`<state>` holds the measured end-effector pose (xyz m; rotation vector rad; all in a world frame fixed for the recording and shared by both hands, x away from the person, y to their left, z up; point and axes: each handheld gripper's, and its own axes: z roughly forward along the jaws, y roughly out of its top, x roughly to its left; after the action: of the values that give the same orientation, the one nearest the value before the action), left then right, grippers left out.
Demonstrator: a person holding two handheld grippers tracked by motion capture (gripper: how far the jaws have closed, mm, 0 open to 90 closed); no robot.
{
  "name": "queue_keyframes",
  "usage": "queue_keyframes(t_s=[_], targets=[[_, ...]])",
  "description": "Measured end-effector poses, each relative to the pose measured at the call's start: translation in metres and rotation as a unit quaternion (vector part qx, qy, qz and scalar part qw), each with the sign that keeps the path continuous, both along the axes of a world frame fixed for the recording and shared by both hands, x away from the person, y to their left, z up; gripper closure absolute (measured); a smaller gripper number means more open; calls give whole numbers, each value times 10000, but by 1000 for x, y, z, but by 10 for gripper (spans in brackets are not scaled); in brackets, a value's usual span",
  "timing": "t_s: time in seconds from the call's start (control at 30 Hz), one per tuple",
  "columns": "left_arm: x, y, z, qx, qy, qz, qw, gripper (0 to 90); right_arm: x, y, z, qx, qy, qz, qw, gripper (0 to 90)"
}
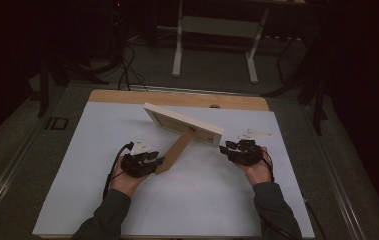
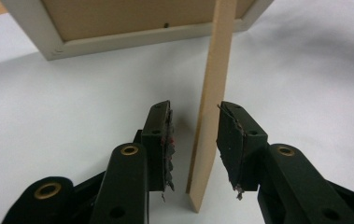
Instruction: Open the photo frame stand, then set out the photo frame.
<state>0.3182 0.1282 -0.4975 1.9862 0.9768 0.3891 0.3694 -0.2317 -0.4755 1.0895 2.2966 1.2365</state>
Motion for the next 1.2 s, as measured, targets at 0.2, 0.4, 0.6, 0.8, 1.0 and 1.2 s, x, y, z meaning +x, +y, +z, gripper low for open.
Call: queue_keyframes(t_s=[0.2, 0.4, 0.6, 0.8, 1.0, 1.2], targets=[[1, 5, 4, -64, -3, 111, 9999, 677, 1, -3, -1, 6, 5, -205, 9998, 663], [1, 7, 11, -108, -60, 59, 9999, 694, 3, -5, 2, -62, -4, -318, 9995, 687], [2, 4, 18, -170, -111, 43, 9998, 687, 5, -5, 2, -7, 15, -417, 9991, 702], [5, 3, 25, -240, -169, 66, 9995, 681, 7, -7, -1, 68, 39, -540, 9985, 725], [9, 2, 31, -315, -179, 122, 9993, 680, 9, -9, 1, 151, -15, -704, 9974, 825], [14, 0, 37, -404, -188, 142, 9989, 689, 10, -9, 5, 220, -128, -805, 9964, 899]])
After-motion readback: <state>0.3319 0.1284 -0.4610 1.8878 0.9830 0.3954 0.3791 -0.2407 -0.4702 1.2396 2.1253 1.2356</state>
